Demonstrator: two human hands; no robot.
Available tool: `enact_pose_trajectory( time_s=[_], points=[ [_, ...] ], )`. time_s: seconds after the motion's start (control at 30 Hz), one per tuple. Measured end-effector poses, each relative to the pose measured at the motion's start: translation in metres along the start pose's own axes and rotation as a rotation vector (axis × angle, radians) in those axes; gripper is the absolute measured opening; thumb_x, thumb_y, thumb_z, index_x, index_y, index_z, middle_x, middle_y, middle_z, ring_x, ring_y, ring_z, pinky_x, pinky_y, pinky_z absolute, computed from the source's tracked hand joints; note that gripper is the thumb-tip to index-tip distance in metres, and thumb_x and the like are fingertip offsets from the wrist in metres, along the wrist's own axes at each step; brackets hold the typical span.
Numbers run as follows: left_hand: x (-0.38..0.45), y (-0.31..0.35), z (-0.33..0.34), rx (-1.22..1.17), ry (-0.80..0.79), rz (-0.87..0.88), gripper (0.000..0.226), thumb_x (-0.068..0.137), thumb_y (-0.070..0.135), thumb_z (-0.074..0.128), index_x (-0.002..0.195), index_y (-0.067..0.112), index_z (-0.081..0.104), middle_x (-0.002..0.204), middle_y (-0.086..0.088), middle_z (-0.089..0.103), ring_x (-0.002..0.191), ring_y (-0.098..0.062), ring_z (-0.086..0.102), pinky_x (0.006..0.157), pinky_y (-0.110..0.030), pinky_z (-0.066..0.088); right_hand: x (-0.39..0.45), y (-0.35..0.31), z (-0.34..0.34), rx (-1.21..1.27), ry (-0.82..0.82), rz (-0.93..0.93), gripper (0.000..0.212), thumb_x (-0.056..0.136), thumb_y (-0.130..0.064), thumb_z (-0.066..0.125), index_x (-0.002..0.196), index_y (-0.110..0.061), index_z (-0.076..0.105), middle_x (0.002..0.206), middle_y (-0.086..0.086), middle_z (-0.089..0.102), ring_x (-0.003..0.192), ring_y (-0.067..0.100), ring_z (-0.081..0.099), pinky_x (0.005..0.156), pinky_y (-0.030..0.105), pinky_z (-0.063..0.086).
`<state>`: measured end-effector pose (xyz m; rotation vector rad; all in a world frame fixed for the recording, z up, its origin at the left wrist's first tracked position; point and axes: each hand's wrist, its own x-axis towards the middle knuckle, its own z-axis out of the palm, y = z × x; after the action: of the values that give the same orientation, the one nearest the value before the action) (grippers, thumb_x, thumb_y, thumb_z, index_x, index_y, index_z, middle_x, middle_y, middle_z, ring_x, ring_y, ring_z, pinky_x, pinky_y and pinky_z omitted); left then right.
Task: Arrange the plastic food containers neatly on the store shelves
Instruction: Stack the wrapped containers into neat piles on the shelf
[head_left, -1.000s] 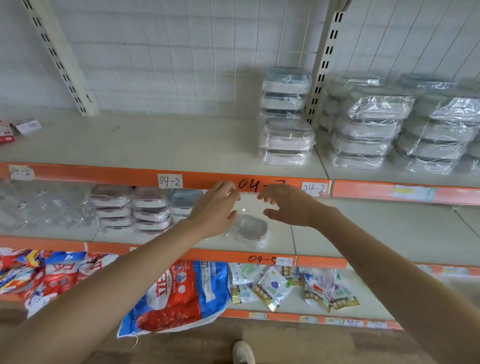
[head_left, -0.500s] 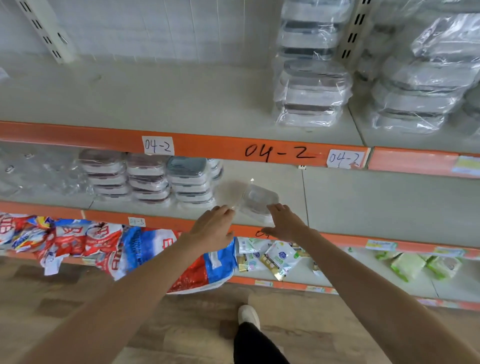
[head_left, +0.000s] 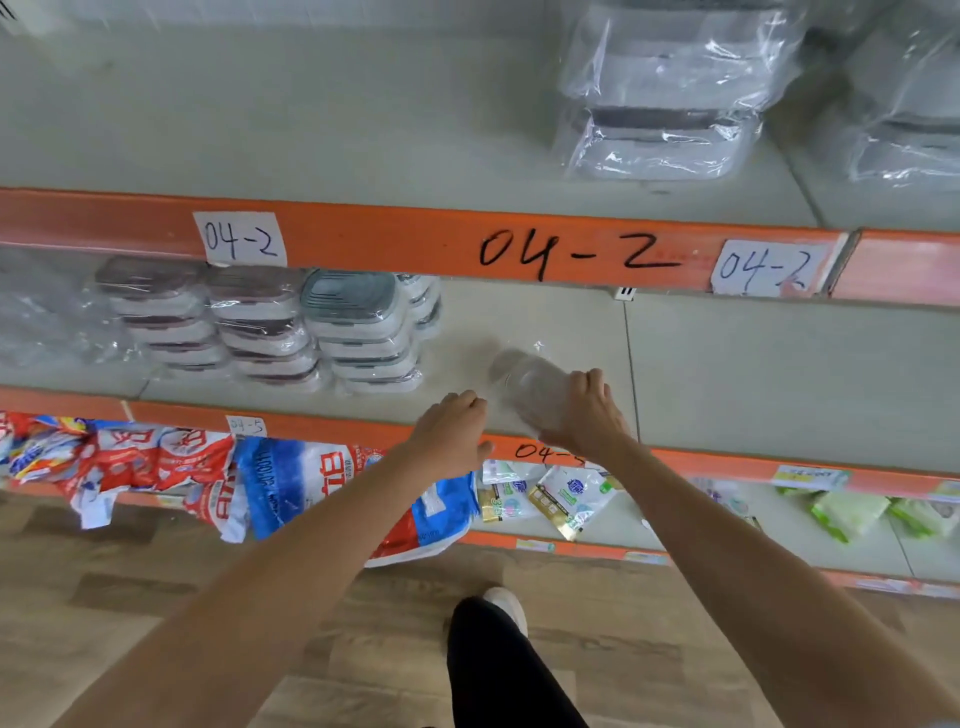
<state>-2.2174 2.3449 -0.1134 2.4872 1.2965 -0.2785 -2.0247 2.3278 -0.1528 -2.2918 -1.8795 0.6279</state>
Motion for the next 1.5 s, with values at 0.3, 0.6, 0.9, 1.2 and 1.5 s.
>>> enact_pose_trajectory(
  time_s=[0.3,0.6,0.9,1.2,1.5],
  points=[
    [0.078,0.026,0.017,0.173,-0.058,0.096,0.082,0.090,0.020,0.057,0.149,-0.001,0.004,0.157,-0.013,0.004,0.145,-0.027,0.008,0.117,-0.036,0.021,-0.079,0.082,0.003,0.064,-0.011,0.094,0.076,0.069,-0.026,0.078,0.124,0.002,0.035,0.123,0.014,0.038,0.115,0.031,0.039,0.087,0.032,0.037],
    [0.120,0.026,0.035,0.342,-0.063,0.053,0.095,0.084,0.009,0.062,0.150,0.003,-0.006,0.158,-0.013,0.001,0.146,-0.028,0.001,0.119,-0.046,0.007,-0.104,0.108,0.008,0.116,0.027,0.146,0.076,0.068,-0.030,0.079,0.124,0.002,0.039,0.121,0.014,0.040,0.112,0.031,0.041,0.086,0.039,0.040],
    [0.079,0.022,0.012,0.442,0.071,0.190,0.094,0.080,0.057,0.064,0.145,0.006,0.019,0.142,-0.008,0.029,0.130,-0.025,0.029,0.114,-0.053,0.016,-0.118,0.086,-0.011,0.097,-0.023,0.032,0.077,0.068,-0.030,0.078,0.126,-0.001,0.038,0.126,0.013,0.040,0.116,0.028,0.040,0.094,0.036,0.039],
    [-0.044,0.009,-0.031,0.316,0.074,0.091,0.086,0.065,0.053,0.075,0.129,0.010,0.037,0.125,-0.007,0.035,0.112,-0.026,0.036,0.095,-0.039,0.039,-0.143,0.016,-0.049,0.017,-0.042,-0.106,0.080,0.071,-0.033,0.075,0.132,-0.006,0.031,0.131,0.010,0.035,0.121,0.027,0.037,0.095,0.037,0.041],
    [-0.152,-0.005,-0.103,0.326,0.245,0.041,0.091,0.065,0.055,0.069,0.137,0.015,0.031,0.130,-0.005,0.041,0.119,-0.022,0.040,0.099,-0.039,0.027,-0.183,-0.048,-0.109,-0.032,0.093,-0.394,0.084,0.072,-0.033,0.076,0.136,-0.004,0.029,0.135,0.010,0.034,0.121,0.025,0.037,0.098,0.031,0.038]
  ],
)
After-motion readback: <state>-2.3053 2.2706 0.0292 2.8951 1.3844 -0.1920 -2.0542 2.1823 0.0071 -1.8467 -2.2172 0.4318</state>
